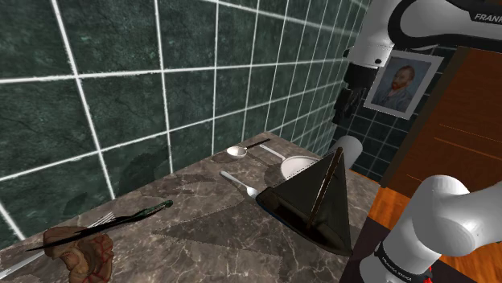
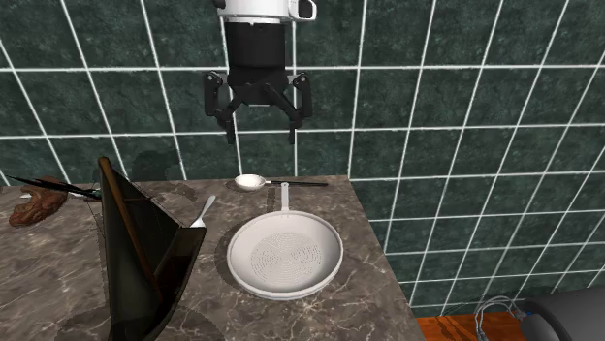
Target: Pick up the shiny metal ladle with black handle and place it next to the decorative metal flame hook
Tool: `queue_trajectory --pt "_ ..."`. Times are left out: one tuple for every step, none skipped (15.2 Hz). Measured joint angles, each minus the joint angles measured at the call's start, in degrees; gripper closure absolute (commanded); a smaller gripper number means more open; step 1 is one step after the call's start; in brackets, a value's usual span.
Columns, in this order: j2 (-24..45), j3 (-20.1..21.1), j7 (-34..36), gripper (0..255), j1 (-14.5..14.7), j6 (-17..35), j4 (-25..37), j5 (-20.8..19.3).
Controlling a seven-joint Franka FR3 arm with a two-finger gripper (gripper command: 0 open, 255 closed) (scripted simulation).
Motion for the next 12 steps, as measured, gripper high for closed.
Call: queue_trajectory --pt "0.0 0.0 0.0 0 0.0 0.0 0.0 0.0" --pt "0.6 0.5 1.3 0 -0.2 0.7 -0.1 0.4" --pt "1.6 1.3 3.4 0 -0.6 1.4 0.0 1.0" --pt "2.7 2.4 6.0 0 -1.0 2.9 -0.6 1.8" --pt "4.3 3.5 8.7 0 -1.4 4.4 -0.6 2.6" --pt "6.3 4.6 11.6 0 -1.8 5.8 -0.1 3.4" --pt "8.2 5.5 14.4 0 -2.4 7.1 0.4 4.0" --pt "9.6 6.4 17.1 0 -2.9 8.3 0.5 4.6" --pt "11.5 7.4 19.9 0 -3.3 9.5 1.2 5.2" --pt "13.1 8.5 23.0 0 -3.7 11.1 1.1 5.8" --pt "14.9 9.5 25.9 0 -4.1 12.5 1.4 6.3" --pt "16.9 10.1 28.5 0 -4.7 13.5 2.4 6.6"
